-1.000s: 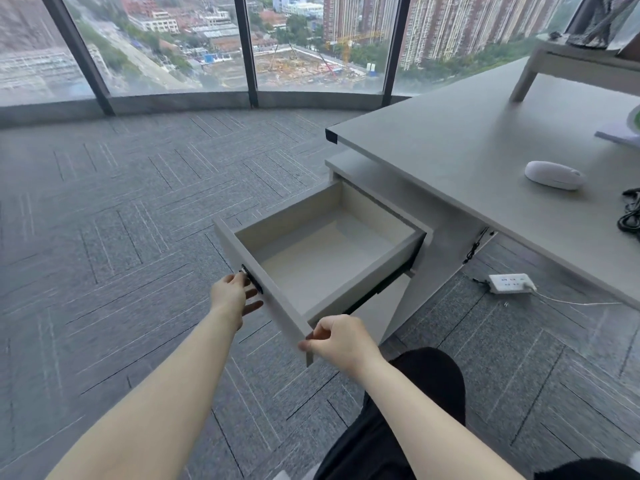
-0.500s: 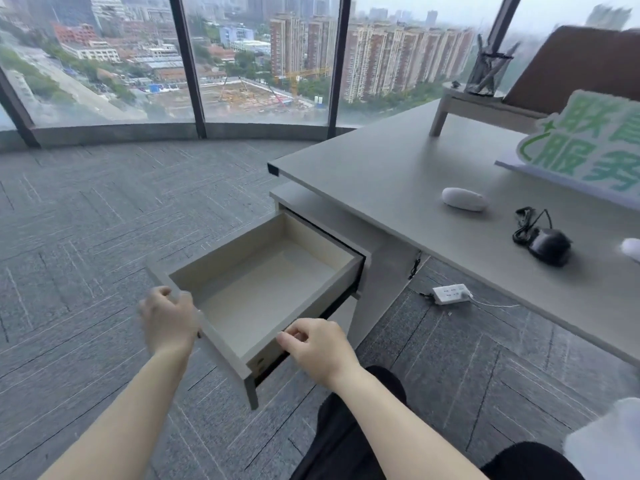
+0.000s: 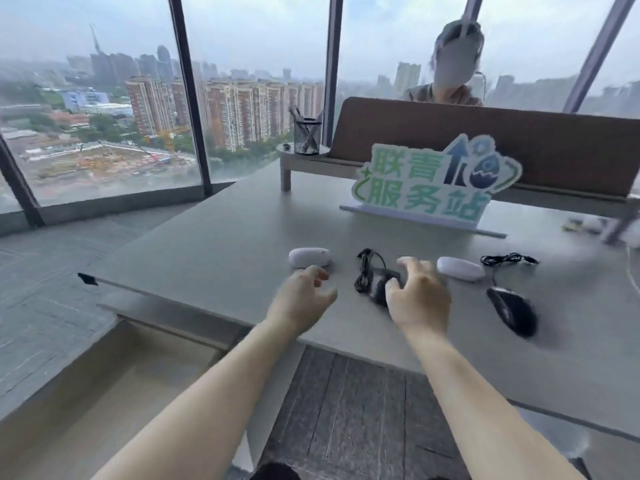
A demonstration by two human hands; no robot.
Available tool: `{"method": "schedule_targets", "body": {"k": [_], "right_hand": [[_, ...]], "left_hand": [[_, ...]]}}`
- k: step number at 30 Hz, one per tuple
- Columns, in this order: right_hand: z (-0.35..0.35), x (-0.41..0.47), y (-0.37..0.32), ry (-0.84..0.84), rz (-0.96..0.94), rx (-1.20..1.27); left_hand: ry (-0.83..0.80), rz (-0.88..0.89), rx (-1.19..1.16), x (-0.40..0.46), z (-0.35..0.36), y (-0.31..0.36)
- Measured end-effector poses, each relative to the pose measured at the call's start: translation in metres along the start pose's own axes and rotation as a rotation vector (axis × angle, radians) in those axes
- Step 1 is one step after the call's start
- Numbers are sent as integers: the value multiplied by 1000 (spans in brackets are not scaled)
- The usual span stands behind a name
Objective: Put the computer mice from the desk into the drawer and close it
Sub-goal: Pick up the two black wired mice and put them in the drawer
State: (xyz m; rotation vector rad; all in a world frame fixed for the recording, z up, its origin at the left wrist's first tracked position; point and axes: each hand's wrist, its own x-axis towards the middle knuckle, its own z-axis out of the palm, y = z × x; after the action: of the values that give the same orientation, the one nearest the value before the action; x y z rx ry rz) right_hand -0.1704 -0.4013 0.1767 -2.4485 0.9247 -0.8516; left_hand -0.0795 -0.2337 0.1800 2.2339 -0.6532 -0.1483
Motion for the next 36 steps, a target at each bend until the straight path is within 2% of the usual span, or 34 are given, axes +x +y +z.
{"method": "schedule_targets", "body": {"k": [6, 11, 16, 20, 23, 26, 29, 32, 36], "right_hand": [[-30, 51, 105, -73, 245, -338], [-33, 64, 149, -186, 399, -385], [-30, 67, 167, -94, 342, -399], [-35, 67, 169, -55, 323, -334], [-47, 65, 155, 65, 233, -218], [-66, 62, 120, 188, 99, -78], [-88, 51, 68, 244, -52, 97], [-102, 30, 13, 242, -174, 294], [-96, -8, -50, 136, -255, 506]], "left_hand": [[-98, -26, 236, 53, 92, 72], [-100, -162, 409, 79, 131, 84], [1, -143, 497, 81, 141, 85], [8, -179, 401, 76, 135, 87], [10, -222, 275, 68, 121, 87], [94, -211, 164, 54, 95, 90], [186, -175, 76, 34, 55, 92], [301, -154, 4, 11, 7, 86], [444, -198, 10, -29, -57, 61]]}}
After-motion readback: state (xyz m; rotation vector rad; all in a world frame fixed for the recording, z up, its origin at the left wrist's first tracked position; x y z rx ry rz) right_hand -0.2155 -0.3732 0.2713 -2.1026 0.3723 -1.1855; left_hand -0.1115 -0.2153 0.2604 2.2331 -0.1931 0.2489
